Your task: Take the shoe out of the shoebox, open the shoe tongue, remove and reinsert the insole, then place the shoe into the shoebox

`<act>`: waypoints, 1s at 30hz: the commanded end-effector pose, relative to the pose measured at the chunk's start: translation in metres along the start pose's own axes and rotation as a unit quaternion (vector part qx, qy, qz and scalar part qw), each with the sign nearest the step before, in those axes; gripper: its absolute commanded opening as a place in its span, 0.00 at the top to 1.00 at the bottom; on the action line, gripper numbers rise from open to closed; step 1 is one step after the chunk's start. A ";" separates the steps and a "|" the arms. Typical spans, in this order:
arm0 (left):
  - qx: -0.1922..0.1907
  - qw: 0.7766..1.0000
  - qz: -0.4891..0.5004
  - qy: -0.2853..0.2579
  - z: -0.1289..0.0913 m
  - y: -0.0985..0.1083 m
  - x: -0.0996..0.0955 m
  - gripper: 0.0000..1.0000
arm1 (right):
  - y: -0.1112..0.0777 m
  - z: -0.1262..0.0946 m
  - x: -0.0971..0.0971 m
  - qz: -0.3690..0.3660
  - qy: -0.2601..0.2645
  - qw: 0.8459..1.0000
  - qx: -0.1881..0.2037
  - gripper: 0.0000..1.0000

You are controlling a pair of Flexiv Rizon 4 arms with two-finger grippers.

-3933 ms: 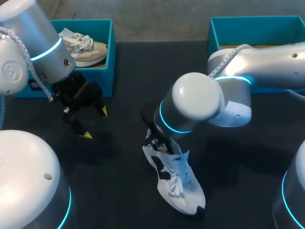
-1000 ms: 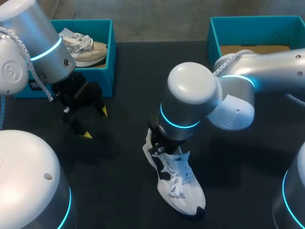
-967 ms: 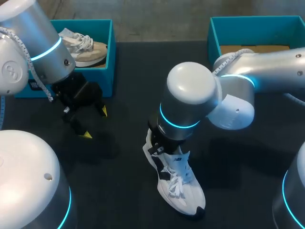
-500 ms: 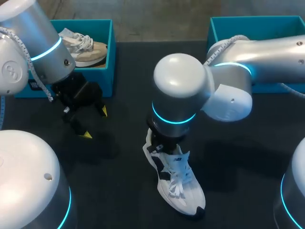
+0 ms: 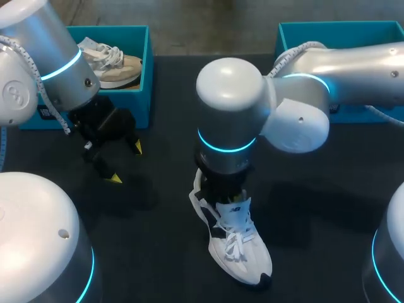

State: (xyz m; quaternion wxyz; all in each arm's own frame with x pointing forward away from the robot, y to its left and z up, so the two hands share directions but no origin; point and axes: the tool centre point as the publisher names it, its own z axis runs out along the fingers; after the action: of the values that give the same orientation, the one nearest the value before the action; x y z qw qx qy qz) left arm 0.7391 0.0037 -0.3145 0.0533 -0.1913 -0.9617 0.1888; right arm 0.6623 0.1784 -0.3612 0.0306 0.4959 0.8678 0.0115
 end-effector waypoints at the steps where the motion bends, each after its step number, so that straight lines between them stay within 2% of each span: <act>1: -0.001 1.000 0.000 -0.001 0.000 0.000 0.001 0.00 | -0.001 0.001 0.001 0.002 0.001 1.000 0.004 0.51; 2: -0.001 1.000 0.000 -0.001 0.000 0.000 0.001 0.00 | -0.002 0.000 0.002 0.002 0.001 1.000 0.005 0.44; 3: -0.001 1.000 0.000 -0.001 0.000 0.000 0.001 0.00 | -0.002 -0.001 0.003 0.002 0.000 1.000 0.006 0.31; 6: -0.001 1.000 0.000 -0.001 0.000 0.000 0.001 0.00 | -0.003 -0.004 0.005 0.001 -0.004 1.000 0.009 0.08; 8: -0.001 1.000 0.000 -0.001 0.000 0.000 0.001 0.00 | -0.003 -0.006 0.005 0.001 -0.007 1.000 0.013 0.00; 19: -0.001 1.000 0.000 -0.001 0.000 0.000 0.001 0.00 | -0.003 -0.015 0.008 0.001 -0.015 1.000 0.015 0.00; 30: -0.001 1.000 0.000 -0.001 0.000 0.000 0.001 0.00 | -0.015 -0.028 0.009 0.011 -0.028 0.999 0.013 0.00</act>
State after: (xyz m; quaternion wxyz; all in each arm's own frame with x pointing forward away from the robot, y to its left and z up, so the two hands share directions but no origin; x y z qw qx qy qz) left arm 0.7391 0.0037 -0.3145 0.0533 -0.1913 -0.9617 0.1888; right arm 0.6476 0.1802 -0.3387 0.0432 0.5049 0.8620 -0.0143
